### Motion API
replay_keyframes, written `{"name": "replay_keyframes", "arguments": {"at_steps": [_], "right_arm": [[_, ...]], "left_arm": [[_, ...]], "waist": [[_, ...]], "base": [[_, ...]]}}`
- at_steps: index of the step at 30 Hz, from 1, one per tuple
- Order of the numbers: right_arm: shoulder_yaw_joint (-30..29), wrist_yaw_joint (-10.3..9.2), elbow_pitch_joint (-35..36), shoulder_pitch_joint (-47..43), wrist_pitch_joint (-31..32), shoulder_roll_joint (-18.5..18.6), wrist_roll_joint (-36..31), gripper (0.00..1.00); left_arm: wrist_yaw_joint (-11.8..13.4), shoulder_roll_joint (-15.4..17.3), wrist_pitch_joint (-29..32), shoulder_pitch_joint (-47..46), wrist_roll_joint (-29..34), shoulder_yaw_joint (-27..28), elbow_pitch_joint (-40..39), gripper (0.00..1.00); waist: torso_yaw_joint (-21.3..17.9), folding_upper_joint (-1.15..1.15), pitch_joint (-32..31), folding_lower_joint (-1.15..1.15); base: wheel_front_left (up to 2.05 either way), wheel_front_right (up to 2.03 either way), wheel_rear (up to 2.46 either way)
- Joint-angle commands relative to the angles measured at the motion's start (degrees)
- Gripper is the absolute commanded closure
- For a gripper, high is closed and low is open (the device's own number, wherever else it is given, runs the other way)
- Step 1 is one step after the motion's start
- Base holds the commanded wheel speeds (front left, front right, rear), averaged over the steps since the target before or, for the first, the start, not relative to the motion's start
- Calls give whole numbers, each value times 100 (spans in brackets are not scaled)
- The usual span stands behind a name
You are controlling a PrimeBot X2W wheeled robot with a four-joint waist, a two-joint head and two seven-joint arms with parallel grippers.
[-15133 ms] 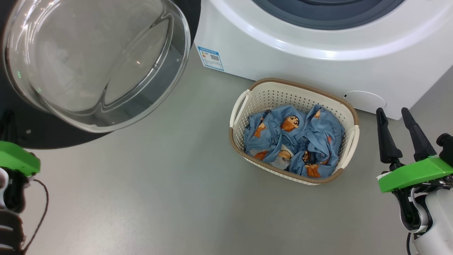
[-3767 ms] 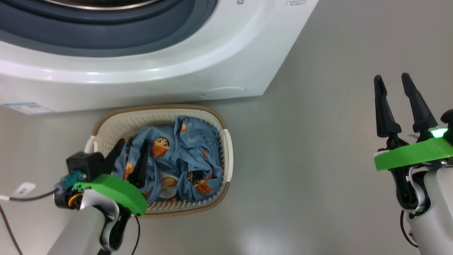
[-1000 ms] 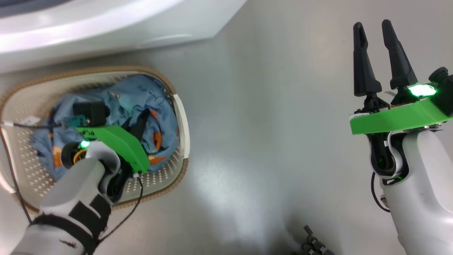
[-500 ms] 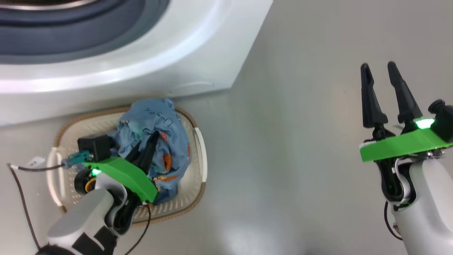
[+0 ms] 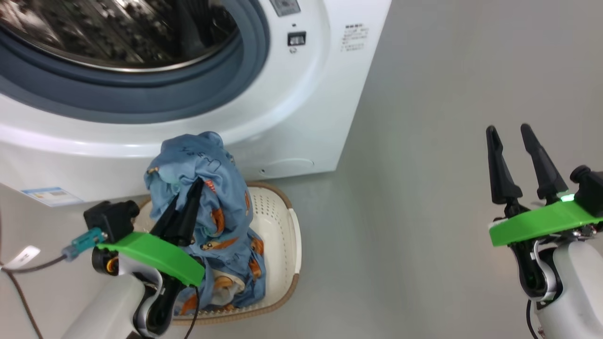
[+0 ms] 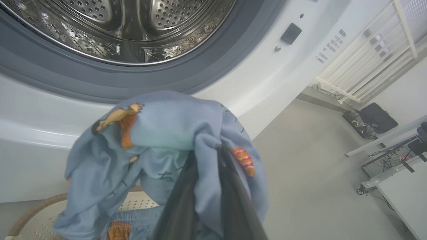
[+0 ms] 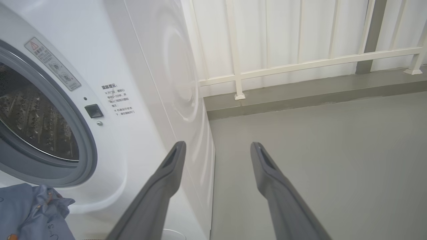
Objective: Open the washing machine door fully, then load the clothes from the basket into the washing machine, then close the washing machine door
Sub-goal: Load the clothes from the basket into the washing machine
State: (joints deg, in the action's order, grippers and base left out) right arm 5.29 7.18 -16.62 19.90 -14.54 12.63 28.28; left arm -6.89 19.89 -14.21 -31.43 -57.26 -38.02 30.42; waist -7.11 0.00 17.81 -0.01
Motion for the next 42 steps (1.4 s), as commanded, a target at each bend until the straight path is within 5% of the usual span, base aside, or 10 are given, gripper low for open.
{"name": "replay_keyframes", "arguments": {"at_steps": [1,13,23,42], "right_arm": [[105,31,87,-137,-46,103,49,0],[194,31,-56,-516,-46,271,143,0],[188,31,-71,-667,-46,400,205,0],[159,31,-29,-631,-46,423,219,0]], "left_arm": [[70,130,-78,56,146,308,-261,100],[845,296,-78,909,1150,1056,-1586,100],[1351,481,-78,1375,1288,1323,-2323,100],[1469,499,-28,1336,1195,1394,-2526,100]], "waist": [[216,0,-326,1],[397,0,-1024,1],[480,0,-1315,1],[489,0,-1222,1]], "base": [[0,0,0],[0,0,0],[0,0,0],[0,0,0]]}}
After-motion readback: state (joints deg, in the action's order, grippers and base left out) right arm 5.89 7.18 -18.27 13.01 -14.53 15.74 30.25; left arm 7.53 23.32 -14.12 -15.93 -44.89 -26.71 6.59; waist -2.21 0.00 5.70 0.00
